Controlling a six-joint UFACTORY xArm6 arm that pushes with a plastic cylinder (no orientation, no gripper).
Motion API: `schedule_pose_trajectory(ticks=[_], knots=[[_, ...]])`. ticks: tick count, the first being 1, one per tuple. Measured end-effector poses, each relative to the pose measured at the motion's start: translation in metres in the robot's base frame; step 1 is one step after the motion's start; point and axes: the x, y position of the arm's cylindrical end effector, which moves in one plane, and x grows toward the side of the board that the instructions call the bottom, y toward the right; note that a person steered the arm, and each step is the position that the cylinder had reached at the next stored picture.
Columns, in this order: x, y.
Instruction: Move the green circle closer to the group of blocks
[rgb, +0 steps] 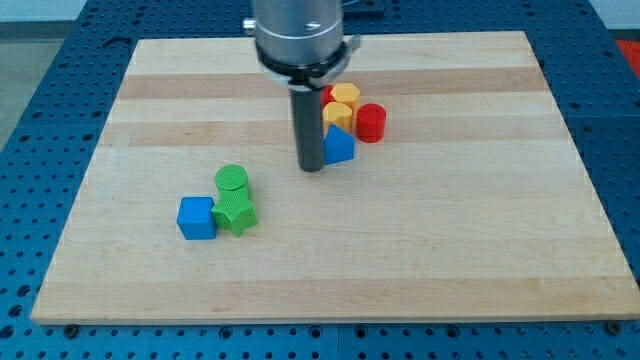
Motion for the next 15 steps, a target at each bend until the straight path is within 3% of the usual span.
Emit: schedule_pose_trajectory(ticks=[1,3,5,6,8,10,12,13,15], knots=[[-0.015,0.023],[-0.016,0.016],[0.045,0.010],[0.064,-0.026],[0.061,-0.104],[0.032,-0.116],[0.028,-0.195],[0.019,-0.204],[0.015,-0.122]])
